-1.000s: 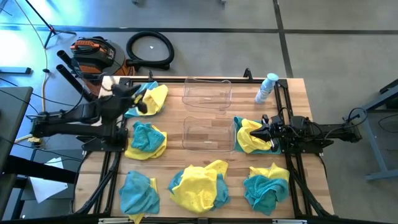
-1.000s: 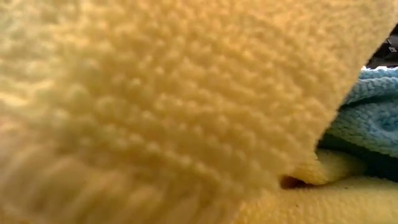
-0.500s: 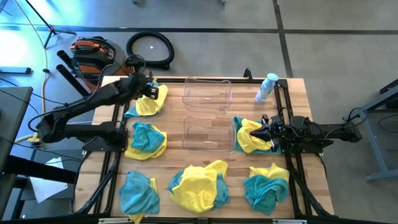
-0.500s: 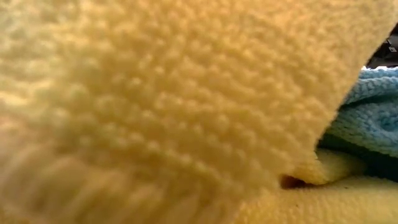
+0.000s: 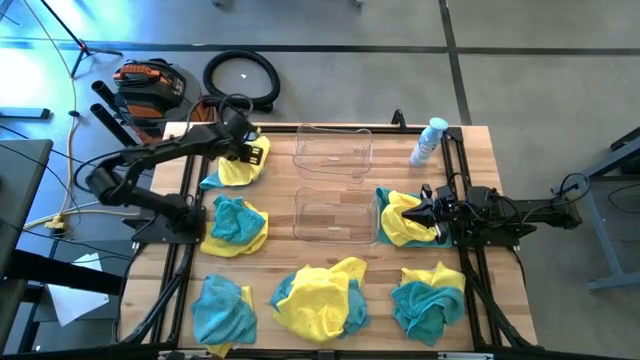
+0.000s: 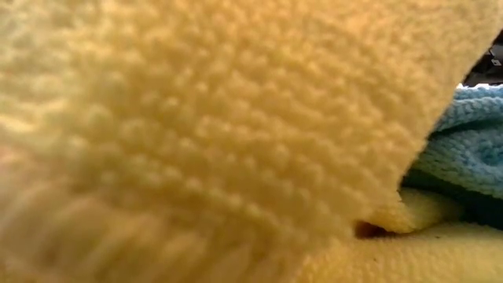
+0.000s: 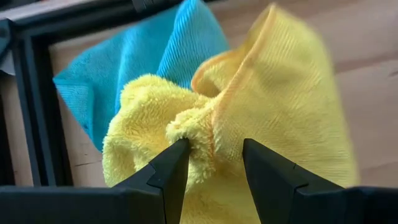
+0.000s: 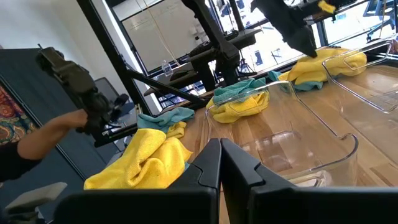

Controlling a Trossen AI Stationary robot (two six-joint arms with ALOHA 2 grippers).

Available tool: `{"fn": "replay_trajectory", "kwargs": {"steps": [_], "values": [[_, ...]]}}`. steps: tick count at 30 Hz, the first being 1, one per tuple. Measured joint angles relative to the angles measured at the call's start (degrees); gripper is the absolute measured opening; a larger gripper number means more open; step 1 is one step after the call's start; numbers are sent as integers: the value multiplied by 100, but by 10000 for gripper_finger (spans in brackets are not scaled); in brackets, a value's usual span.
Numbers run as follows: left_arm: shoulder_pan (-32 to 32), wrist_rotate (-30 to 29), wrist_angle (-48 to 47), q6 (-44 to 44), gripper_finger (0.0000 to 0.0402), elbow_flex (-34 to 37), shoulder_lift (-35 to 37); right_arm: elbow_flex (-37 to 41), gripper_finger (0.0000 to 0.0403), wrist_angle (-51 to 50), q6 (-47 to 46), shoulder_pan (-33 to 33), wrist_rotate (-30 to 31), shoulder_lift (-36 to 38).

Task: Sort microfiber towel by color & place in baskets
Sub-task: Put the yellow towel into the bottom transparent bin

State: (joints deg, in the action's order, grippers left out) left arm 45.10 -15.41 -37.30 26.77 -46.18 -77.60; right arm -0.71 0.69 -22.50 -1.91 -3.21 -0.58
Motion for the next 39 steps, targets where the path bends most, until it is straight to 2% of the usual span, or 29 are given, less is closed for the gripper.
{"fn": "replay_trajectory", "kwargs": {"steps": [5, 7, 11, 12, 17, 31, 39], "values": [[0, -153, 30, -100, 129, 1, -410, 2, 0, 0, 0, 0, 0, 0], [0, -180, 40, -185, 103, 1, -486, 2, 0, 0, 0, 0, 0, 0], [-39, -211, 44, -245, 20, 3, -485, 2, 0, 0, 0, 0, -1, 0], [-71, -196, 40, -242, 11, 3, -455, 2, 0, 0, 0, 0, -1, 0], [-380, 7, -48, -209, 3, 3, 52, 0, 0, 0, 0, 0, 0, 0], [-1501, -40, -13, 169, 1, 3, 2404, 1, 0, 0, 0, 0, -1, 0], [-2395, -168, 313, 374, 0, 1, 2986, 1, 0, 0, 0, 0, -1, 0]]}}
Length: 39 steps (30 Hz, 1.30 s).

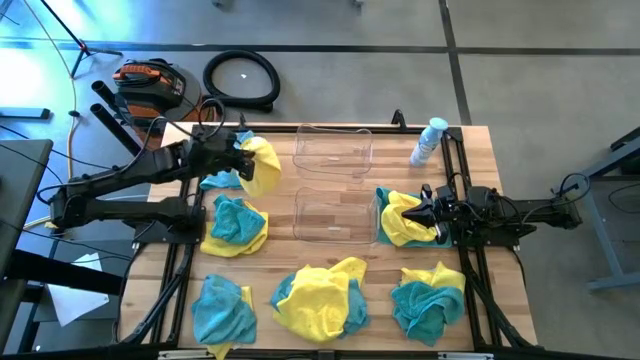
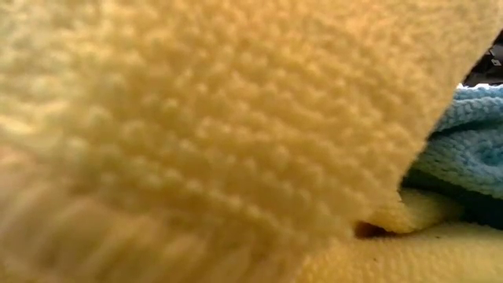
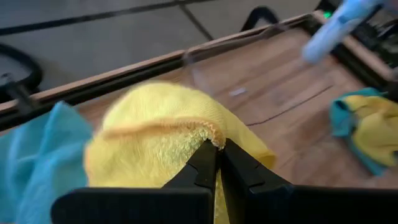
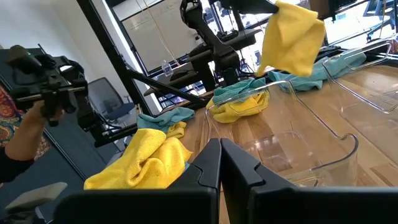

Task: Sort microfiber towel by color & place in baskets
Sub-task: Put the yellow towel into the bottom transparent bin

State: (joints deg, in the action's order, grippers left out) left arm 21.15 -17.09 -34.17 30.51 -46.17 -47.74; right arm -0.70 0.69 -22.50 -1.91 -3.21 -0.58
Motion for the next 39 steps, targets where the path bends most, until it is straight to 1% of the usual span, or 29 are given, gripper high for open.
{"fn": "replay_trajectory", "kwargs": {"steps": [5, 10, 19, 24, 30, 39], "values": [[-517, -25, 253, 82, 0, -80, -54, -1, 0, 0, 0, 0, -1, 0], [-1177, -343, 294, 83, 0, -551, -411, 1, 0, 0, 0, 0, 1, 0], [-2530, -848, 234, 83, 0, -1669, -1491, -1, 0, 0, 0, 0, -1, -9], [-3087, -1085, 251, 90, 0, -2368, -2263, 1, 0, 0, 0, 0, 0, -9], [-3332, -1089, 226, 87, 0, -3076, -3279, 1, 0, 0, 0, 0, 1, -9], [-3141, -607, 217, -224, 0, -4044, -4594, 1, 0, 0, 0, 0, -1, -11]]}}
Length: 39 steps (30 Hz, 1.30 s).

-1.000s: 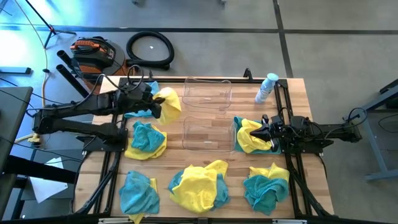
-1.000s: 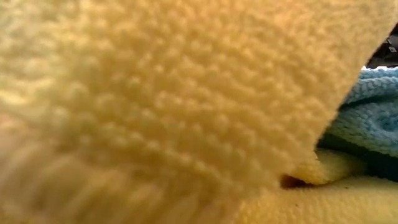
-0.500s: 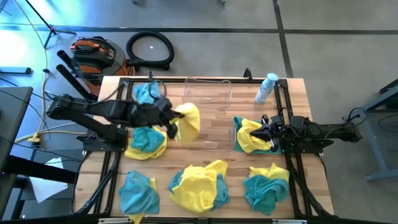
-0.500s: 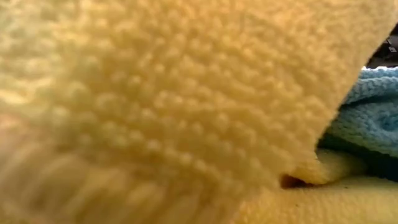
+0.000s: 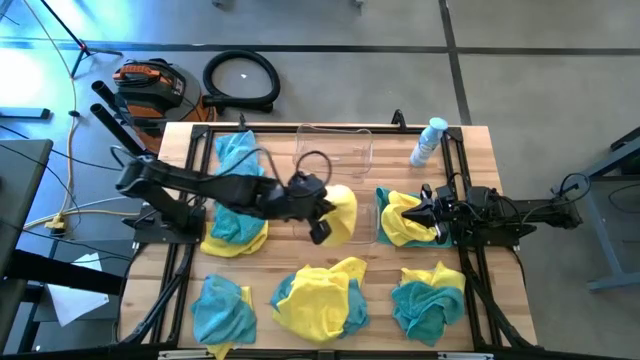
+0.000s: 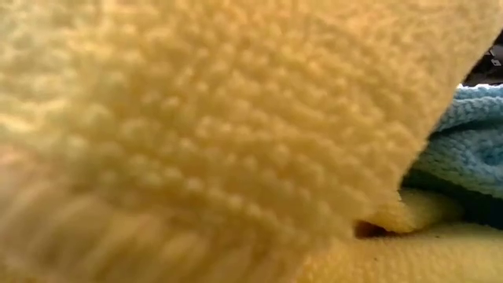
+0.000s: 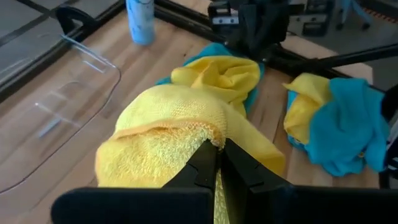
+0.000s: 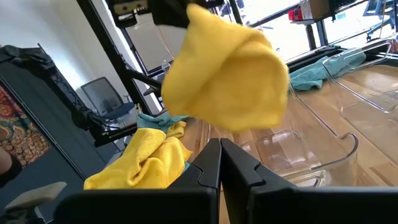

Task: Sort microfiber towel by color & place in baskets
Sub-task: Put the yellow towel into the bottom transparent bin

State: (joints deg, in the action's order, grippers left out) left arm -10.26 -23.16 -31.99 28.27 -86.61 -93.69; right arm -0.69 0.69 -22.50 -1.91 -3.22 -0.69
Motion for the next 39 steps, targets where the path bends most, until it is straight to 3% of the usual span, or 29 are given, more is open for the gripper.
{"fn": "replay_trajectory", "kwargs": {"steps": [9, 18, 25, 31, 39], "values": [[289, 59, -739, 299, 0, -137, -943, 0, 0, 0, 0, 0, 2, 0], [477, 608, -712, 261, 0, -139, -1809, 0, 0, 0, 0, 0, 2, 0], [507, 634, -580, -15, 6, -137, -2225, -2, 0, 0, 0, 0, 0, 0], [505, 636, -399, -39, 38, -137, -2293, -1, 0, 0, 0, 0, 2, 0], [505, 635, -412, -248, 111, -139, -2293, 0, 0, 0, 0, 0, 1, 0]]}}
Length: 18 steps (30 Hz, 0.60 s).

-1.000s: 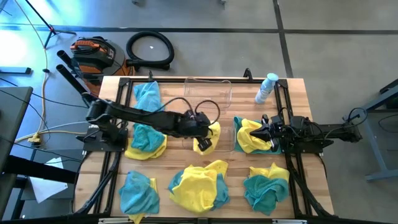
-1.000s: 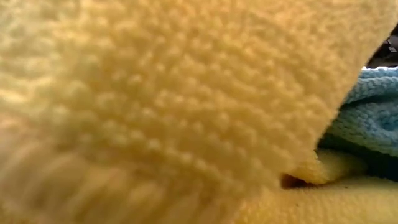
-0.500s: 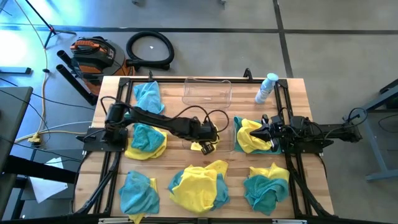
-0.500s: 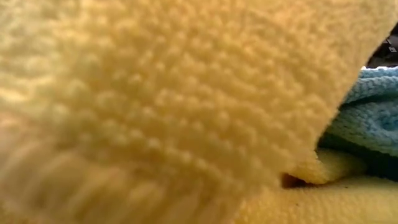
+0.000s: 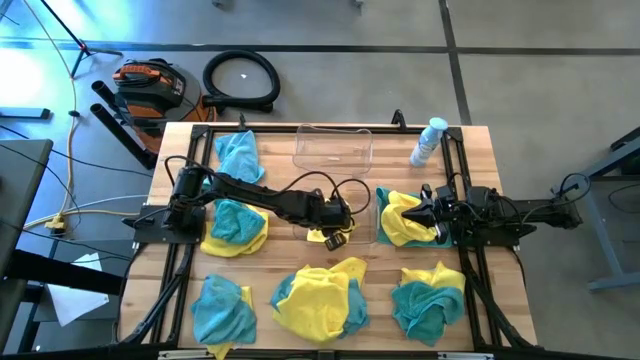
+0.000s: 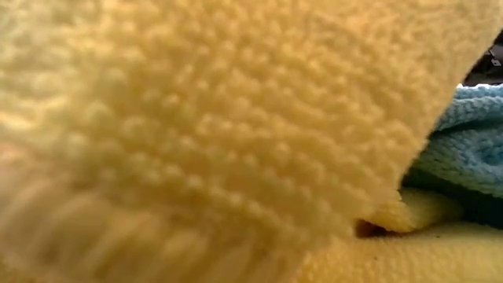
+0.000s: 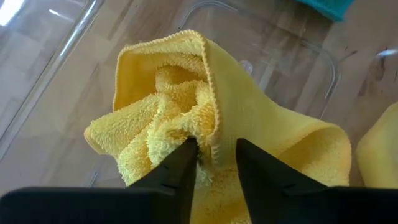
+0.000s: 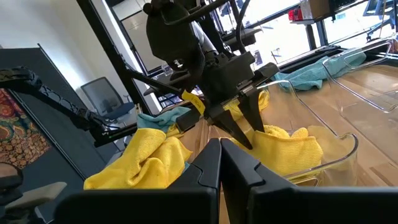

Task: Sort microfiber towel by color & place in baskets
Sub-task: Put the yellow towel into the bottom transparent bin

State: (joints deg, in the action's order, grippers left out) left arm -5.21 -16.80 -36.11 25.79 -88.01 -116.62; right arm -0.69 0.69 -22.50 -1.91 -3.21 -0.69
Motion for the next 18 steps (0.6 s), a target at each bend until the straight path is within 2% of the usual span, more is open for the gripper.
{"fn": "replay_trajectory", "kwargs": {"steps": [7, 18], "values": [[7, -21, -31, -232, 149, -100, 229, 0, 0, 0, 0, 0, 1, 0], [7, -40, -511, -1066, 152, -129, 1063, -2, 0, 0, 0, 0, 1, 0]]}}
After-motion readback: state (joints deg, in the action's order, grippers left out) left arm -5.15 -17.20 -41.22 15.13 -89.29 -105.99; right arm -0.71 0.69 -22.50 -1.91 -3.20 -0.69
